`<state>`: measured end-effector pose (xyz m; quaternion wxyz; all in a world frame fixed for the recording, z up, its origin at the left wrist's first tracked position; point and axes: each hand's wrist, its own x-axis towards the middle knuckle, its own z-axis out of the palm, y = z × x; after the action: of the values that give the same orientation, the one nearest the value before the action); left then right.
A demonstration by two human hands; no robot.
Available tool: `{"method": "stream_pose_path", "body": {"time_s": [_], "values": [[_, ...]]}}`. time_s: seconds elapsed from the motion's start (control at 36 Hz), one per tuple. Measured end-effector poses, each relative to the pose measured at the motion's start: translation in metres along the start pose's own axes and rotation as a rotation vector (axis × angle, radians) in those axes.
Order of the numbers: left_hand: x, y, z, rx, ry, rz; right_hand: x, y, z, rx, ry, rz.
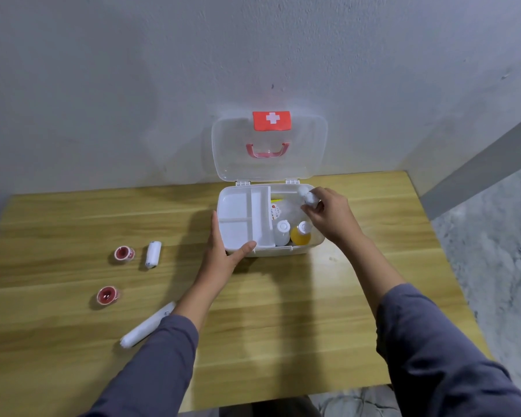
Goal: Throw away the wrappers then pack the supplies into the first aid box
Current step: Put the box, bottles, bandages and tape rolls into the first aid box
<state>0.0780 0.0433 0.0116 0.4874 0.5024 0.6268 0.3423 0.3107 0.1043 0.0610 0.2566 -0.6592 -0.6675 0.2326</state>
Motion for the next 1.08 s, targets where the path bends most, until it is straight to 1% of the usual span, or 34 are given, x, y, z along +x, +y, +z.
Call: {"method": "stream_pose_path", "body": {"time_s": [0.08,0.14,0.25,0.33,0.42,0.72,0.86,1.0,1.03,1.08], "values": [[0.0,0.0,0.0,0.008,0.001,0.007,-0.002,-0.005,-0.001,0.066,-0.073,0.047],[0.0,0.001,0.001,0.012,0.007,0.007,-0.002,-0.006,-0.001,0.065,-0.094,0.054],[0.0,0.0,0.0,0.014,-0.001,0.004,-0.003,-0.005,-0.001,0.045,-0.052,0.023],[-0.001,0.001,0.0,0.021,-0.003,0.0,-0.004,0.001,-0.001,-0.038,0.003,-0.04],[-0.001,0.002,0.001,0.02,0.002,-0.007,-0.004,0.006,0.0,-0.09,0.009,-0.046],[-0.001,0.003,0.0,0.015,0.004,-0.024,-0.004,0.008,0.001,-0.04,0.008,-0.038],[-0.002,0.003,0.0,0.015,0.007,-0.017,-0.005,0.009,0.004,0.039,0.078,-0.019],[-0.001,0.002,0.0,0.027,0.016,-0.018,-0.001,0.0,-0.009,0.137,0.269,-0.088],[-0.001,0.002,0.001,0.029,0.019,-0.019,0.002,-0.001,-0.012,0.143,0.278,-0.083],[0.0,0.001,0.001,0.023,0.024,-0.021,0.01,0.0,-0.015,0.14,0.233,-0.032]]}}
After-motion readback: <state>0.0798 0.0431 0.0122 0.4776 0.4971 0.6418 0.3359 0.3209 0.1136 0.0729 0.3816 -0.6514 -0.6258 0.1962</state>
